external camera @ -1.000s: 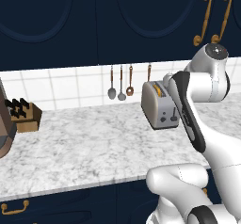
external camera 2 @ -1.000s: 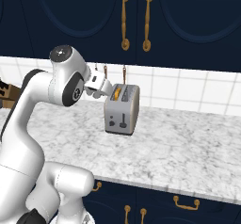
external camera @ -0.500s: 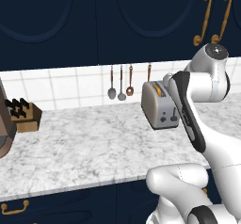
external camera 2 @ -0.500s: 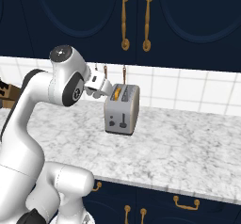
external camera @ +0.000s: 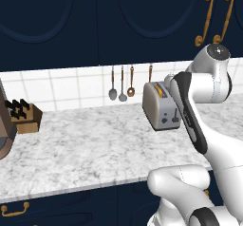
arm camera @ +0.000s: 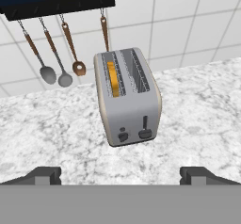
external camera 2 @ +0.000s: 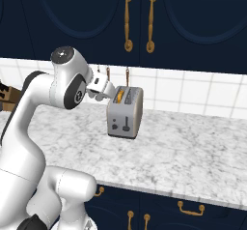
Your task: Start the toaster. Once the lever pops up, take the bread to the plate on the dining counter.
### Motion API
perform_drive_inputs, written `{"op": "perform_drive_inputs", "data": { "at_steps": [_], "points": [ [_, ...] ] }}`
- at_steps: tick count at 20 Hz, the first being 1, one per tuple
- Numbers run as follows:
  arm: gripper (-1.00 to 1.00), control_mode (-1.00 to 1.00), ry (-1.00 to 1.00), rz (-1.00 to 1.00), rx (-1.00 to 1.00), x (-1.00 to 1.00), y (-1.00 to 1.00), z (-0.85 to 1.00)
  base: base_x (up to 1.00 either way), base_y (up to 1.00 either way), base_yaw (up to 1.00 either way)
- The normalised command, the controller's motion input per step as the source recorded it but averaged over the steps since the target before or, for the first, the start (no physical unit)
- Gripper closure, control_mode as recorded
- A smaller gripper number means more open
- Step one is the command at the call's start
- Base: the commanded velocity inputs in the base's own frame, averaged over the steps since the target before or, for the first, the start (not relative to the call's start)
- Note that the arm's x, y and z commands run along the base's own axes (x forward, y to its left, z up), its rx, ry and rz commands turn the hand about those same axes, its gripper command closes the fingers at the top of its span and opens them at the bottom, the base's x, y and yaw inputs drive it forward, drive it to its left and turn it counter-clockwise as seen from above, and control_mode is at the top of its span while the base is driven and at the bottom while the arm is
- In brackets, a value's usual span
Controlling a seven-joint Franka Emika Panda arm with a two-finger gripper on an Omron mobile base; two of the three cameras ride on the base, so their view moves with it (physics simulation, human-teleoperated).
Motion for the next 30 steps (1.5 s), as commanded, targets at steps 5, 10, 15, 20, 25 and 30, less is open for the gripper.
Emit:
{"op": "perform_drive_inputs", "data": {
  "at_steps": [5, 10, 15, 20, 25, 30],
  "points": [
    [-1.0, -1.0, 0.0, 0.0, 0.0, 0.0, 0.0, 0.0, 0.0, 0.0, 0.0],
    [-1.0, -1.0, 0.0, 0.0, 0.0, 0.0, 0.0, 0.0, 0.0, 0.0, 0.0],
    [-1.0, -1.0, 0.0, 0.0, 0.0, 0.0, 0.0, 0.0, 0.0, 0.0, 0.0],
    [-1.0, -1.0, 0.0, 0.0, 0.0, 0.0, 0.0, 0.0, 0.0, 0.0, 0.0],
    [-1.0, -1.0, 0.0, 0.0, 0.0, 0.0, 0.0, 0.0, 0.0, 0.0, 0.0],
    [-1.0, -1.0, 0.0, 0.0, 0.0, 0.0, 0.0, 0.0, 0.0, 0.0, 0.0]
  ]
}}
